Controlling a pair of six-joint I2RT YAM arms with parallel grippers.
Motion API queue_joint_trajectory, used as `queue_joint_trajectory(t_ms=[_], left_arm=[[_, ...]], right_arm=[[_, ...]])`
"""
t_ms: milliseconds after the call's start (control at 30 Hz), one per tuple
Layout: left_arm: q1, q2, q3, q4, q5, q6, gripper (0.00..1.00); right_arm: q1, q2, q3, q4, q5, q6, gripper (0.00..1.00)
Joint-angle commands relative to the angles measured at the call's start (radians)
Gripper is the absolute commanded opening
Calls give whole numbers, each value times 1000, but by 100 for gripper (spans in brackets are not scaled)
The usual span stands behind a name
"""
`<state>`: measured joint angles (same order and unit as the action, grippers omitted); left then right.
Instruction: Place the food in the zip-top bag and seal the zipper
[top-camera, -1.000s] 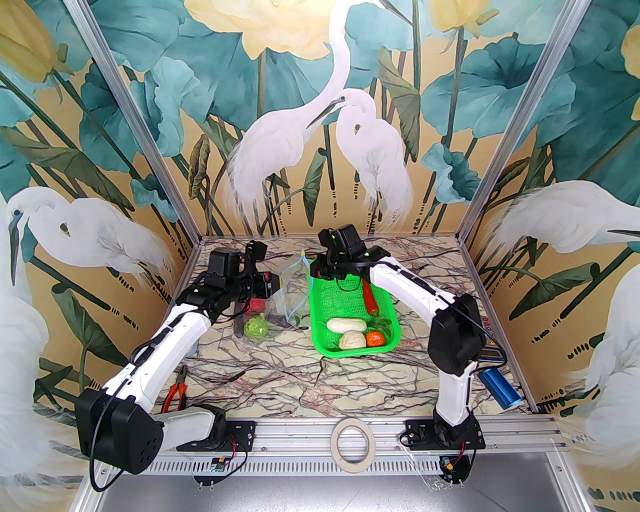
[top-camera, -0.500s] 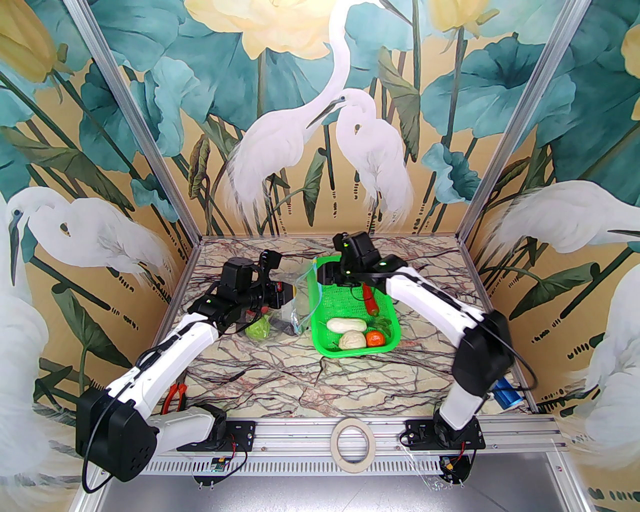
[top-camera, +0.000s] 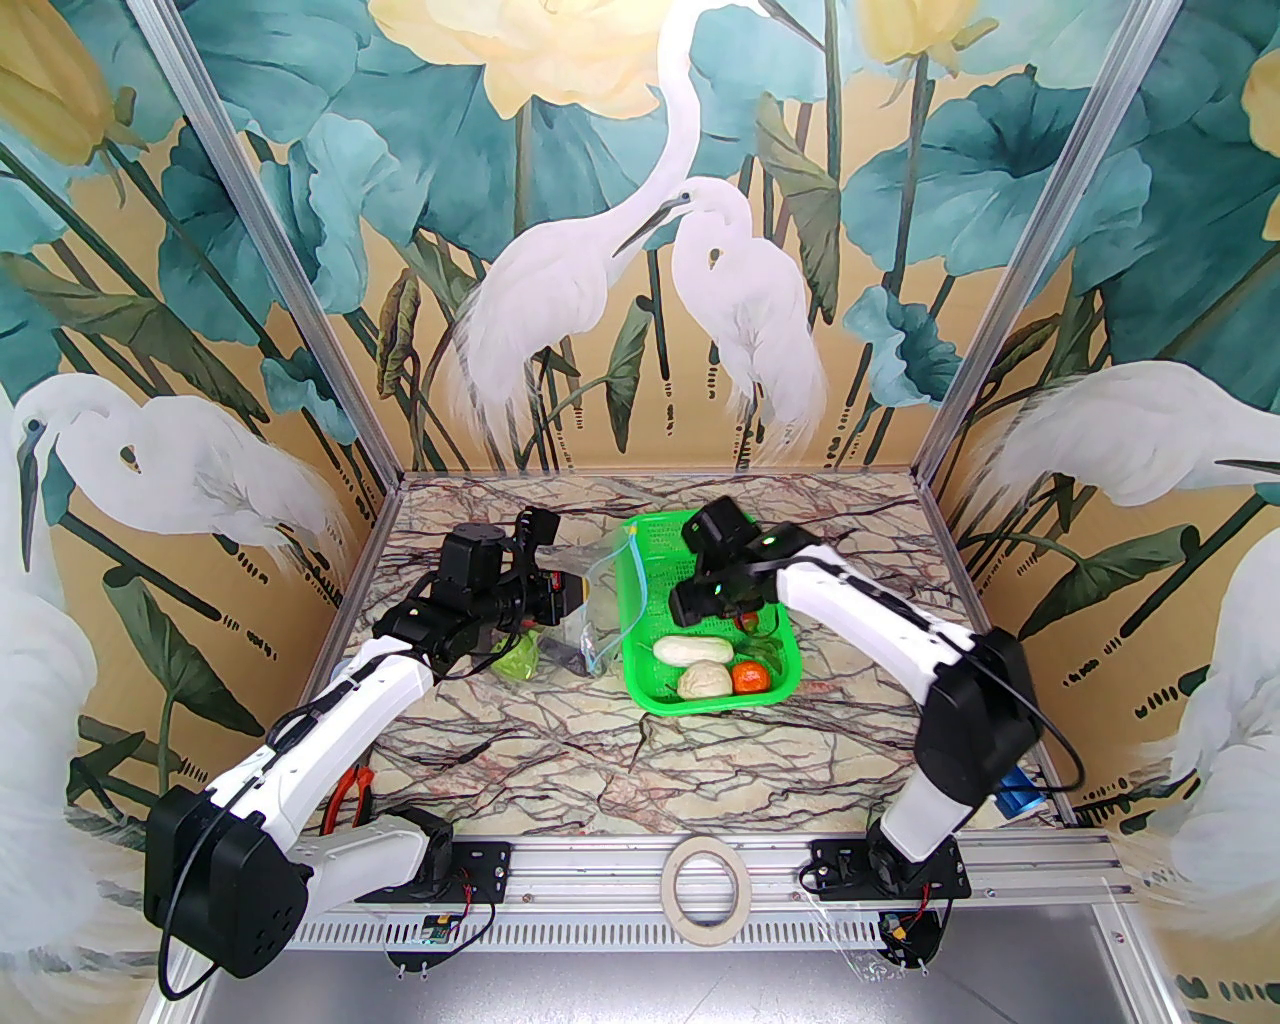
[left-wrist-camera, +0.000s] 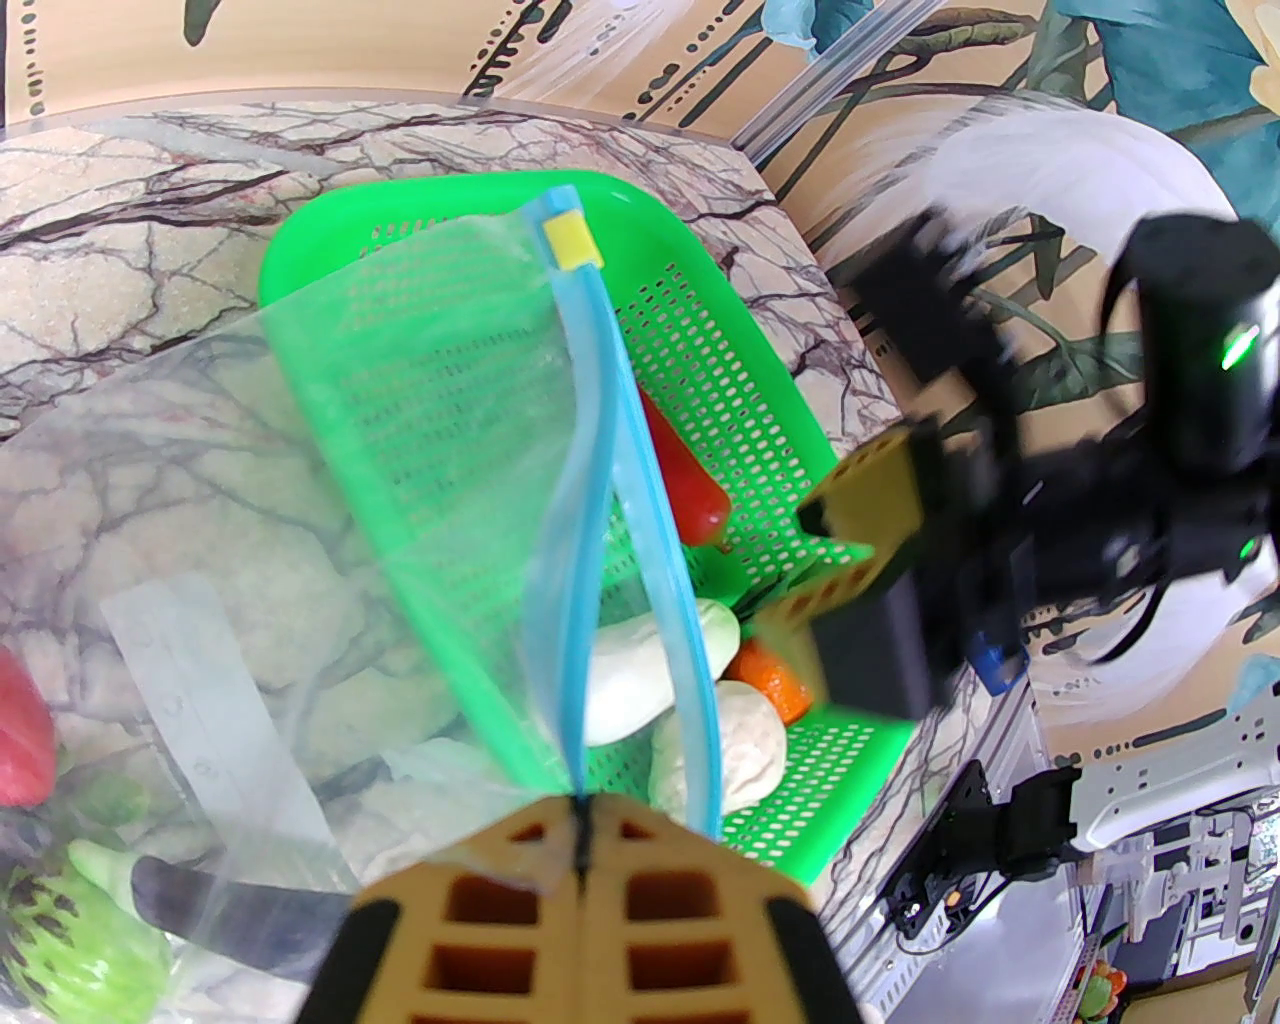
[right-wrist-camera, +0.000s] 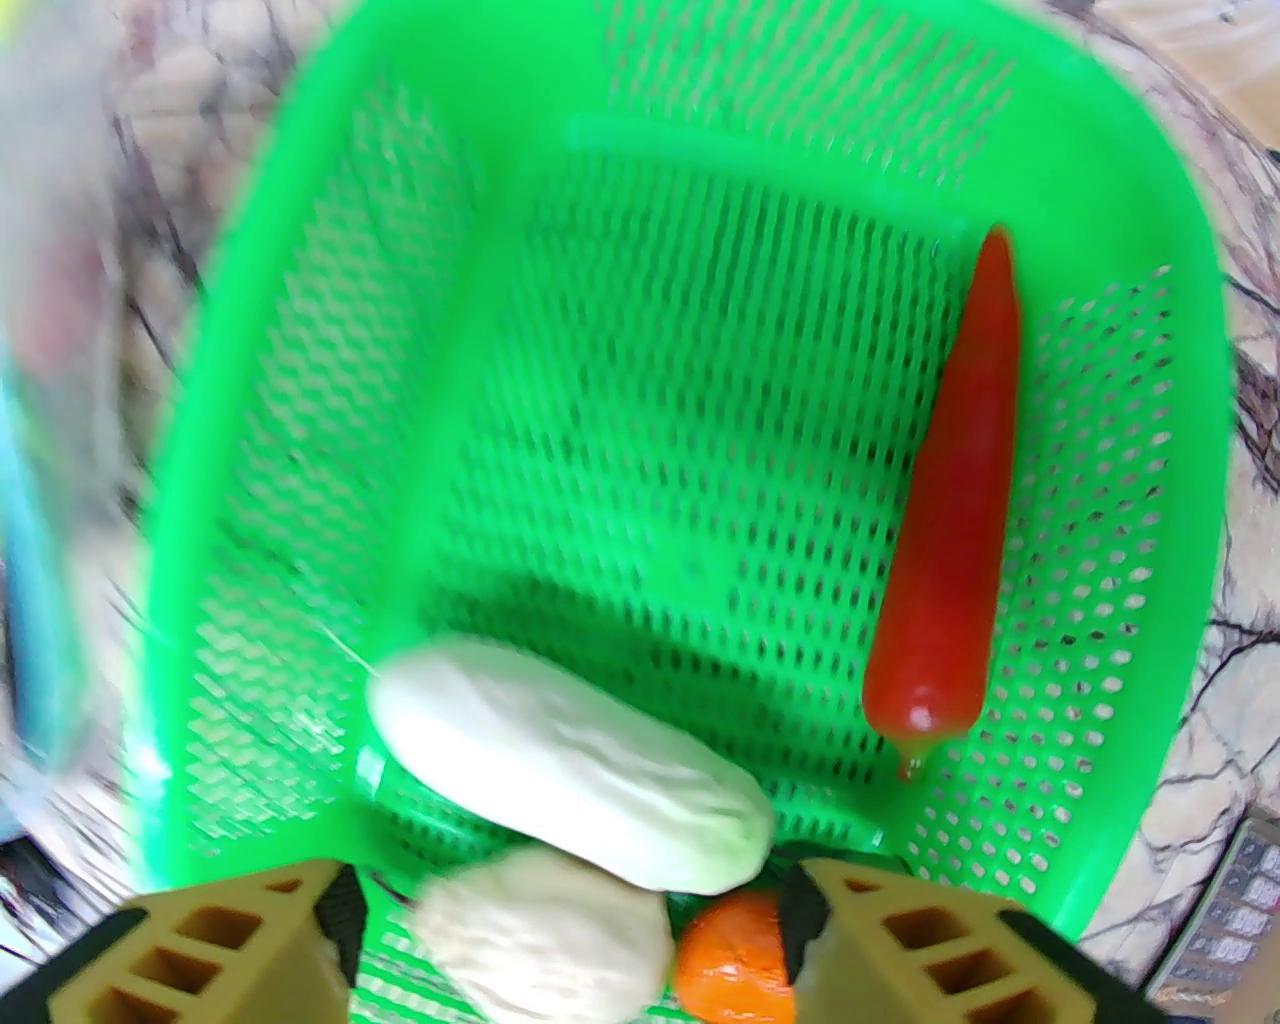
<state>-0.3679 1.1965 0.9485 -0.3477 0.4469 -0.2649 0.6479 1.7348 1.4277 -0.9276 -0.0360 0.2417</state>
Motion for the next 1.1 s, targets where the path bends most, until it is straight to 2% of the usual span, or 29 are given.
queue_joint_trajectory(t_ms=[0,233,500,867,1067], left_arm=[[-5,-15,20,-9,-20,28,0],[-3,-28,26,-24,-31,40,0],[13,-41,37,-32,-30,48,0],[25,-57,47,-47,-36,60,0],[30,-58,50,-50,-33,60,0]], right_arm=[[50,46,-7,-27,47,-109,80],[97,98,-15,5,71,-217,81],[111,143,-33,57,166,-250,81],[108,283,14,94,196,-268,81],[64,342,95,104,196,-216,73]])
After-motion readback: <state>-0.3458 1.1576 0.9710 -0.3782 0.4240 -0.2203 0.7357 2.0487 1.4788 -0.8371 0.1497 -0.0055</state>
